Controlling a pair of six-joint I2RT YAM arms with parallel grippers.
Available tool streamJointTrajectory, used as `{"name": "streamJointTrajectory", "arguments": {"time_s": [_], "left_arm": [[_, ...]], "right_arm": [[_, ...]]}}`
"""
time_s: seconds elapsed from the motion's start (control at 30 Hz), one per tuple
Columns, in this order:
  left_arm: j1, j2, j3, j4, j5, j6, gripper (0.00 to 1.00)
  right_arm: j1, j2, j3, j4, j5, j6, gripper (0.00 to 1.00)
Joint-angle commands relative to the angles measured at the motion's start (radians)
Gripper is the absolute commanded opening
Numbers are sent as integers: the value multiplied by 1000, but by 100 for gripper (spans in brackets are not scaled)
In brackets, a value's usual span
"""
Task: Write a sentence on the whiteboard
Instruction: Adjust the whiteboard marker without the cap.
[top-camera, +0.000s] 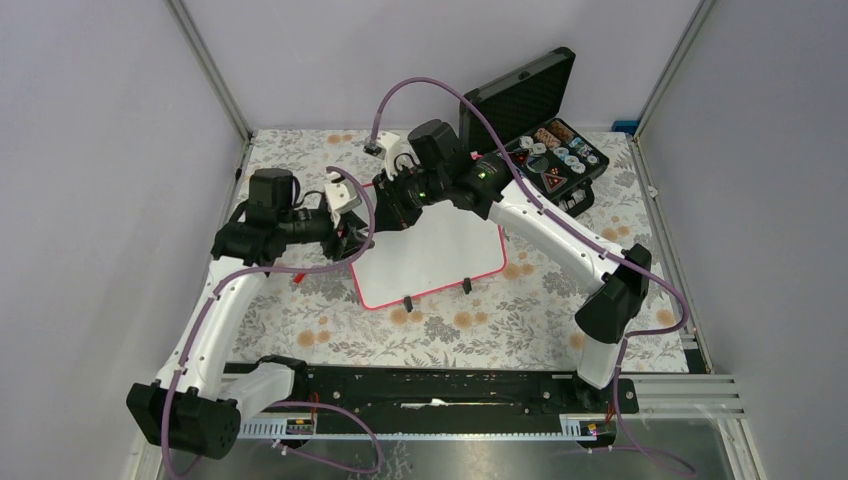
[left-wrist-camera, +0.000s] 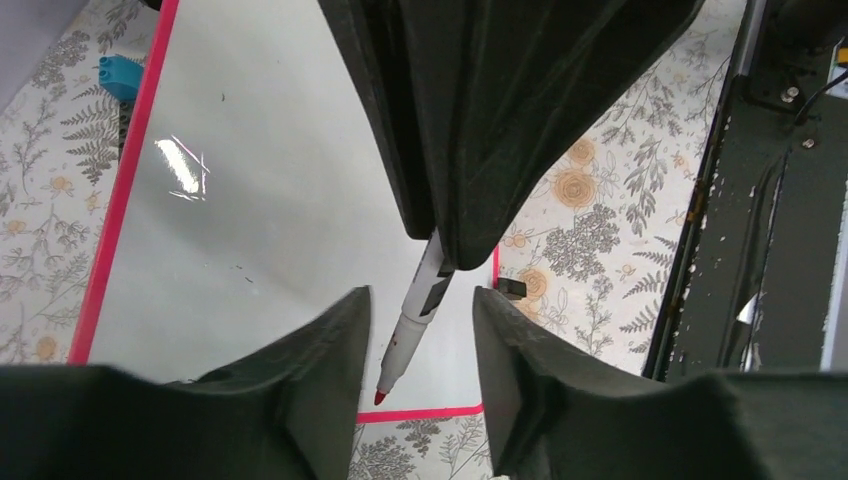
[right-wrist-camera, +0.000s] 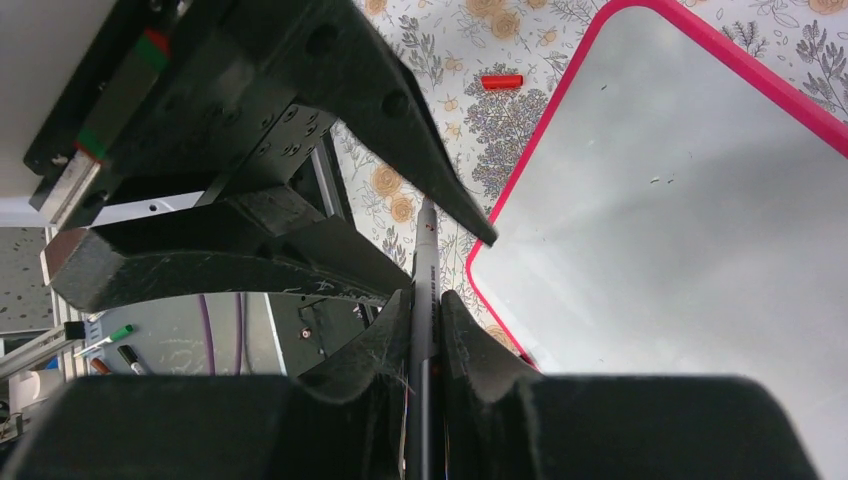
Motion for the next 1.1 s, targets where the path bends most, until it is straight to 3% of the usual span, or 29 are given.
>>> {"name": "streamJointTrajectory", "arguments": {"time_s": [0.0, 0.3, 0.43, 0.57, 0.73, 1.07], "left_arm": [[-16, -7, -1, -2, 13, 44, 43], [-20, -6, 0, -2, 51, 36, 24], [-20, -6, 7, -3, 54, 31, 11], [-20, -9, 6, 28, 57, -9, 11], [-20, -5, 24, 55, 65, -41, 0], [-20, 9, 52, 79, 83, -57, 0]], "right_arm": [[-1, -47, 16, 30, -21, 15, 0], [-3, -48, 11, 30, -29, 17, 0], [-2, -48, 0, 37, -41, 22, 0], [-3, -44, 0, 37, -51, 23, 0], [-3, -28, -11, 39, -84, 36, 0], [5, -18, -48, 42, -148, 38, 0]]}}
